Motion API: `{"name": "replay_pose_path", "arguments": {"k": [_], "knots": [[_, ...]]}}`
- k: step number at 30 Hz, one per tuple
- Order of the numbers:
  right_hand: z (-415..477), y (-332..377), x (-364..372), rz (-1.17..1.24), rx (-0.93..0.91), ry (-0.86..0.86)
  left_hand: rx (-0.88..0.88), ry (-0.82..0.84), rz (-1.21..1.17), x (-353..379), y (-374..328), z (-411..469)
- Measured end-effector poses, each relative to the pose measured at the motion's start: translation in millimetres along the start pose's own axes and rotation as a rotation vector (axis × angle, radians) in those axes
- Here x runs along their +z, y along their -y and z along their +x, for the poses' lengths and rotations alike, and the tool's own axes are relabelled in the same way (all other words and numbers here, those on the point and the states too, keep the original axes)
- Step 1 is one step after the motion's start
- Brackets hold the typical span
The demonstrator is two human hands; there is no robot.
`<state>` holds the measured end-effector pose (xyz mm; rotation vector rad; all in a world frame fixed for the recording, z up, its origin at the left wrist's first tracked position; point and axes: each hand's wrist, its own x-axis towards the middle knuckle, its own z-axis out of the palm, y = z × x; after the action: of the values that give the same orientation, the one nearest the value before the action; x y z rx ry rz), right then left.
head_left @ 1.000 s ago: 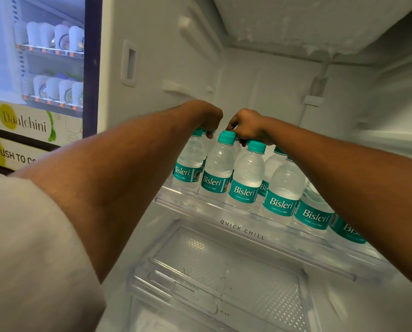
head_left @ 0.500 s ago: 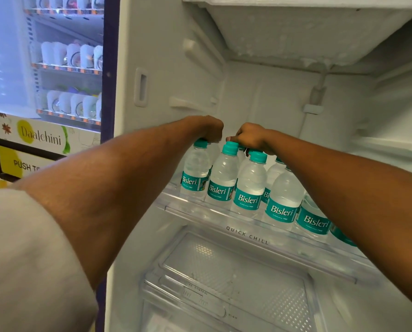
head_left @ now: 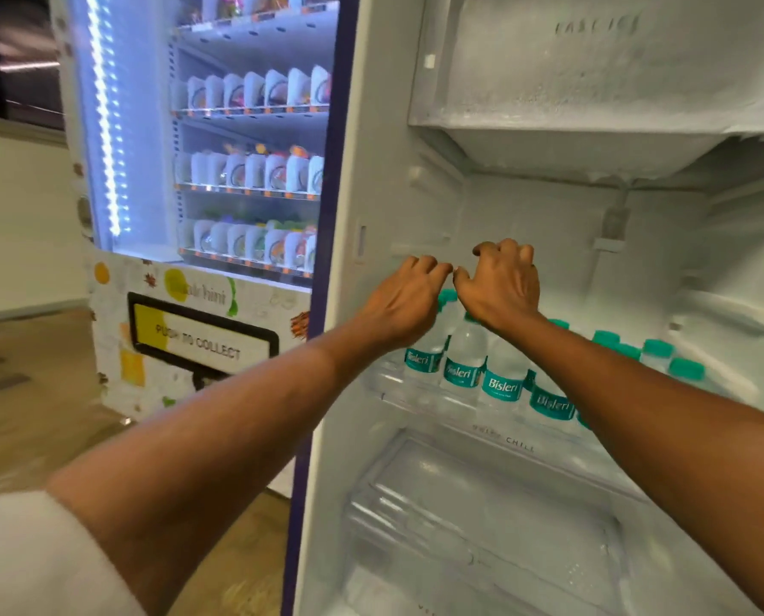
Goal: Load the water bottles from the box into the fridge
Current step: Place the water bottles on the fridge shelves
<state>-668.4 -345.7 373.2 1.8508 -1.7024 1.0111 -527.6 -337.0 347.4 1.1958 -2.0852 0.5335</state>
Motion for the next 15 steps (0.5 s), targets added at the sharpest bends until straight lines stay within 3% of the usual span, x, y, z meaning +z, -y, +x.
{"name": "replay_pose_path", "arguments": {"k": [6,15], "knots": [[-94.7,55.8,-7.7,0.146,0.010,-0.057,-0.054,0.066,0.072,-50.5,2.0,-110.4],[-238.5,157.4,-2.5,0.250,-0.160,0.105,-0.260,0.253,0.185,-110.0,23.6,-285.3]]}}
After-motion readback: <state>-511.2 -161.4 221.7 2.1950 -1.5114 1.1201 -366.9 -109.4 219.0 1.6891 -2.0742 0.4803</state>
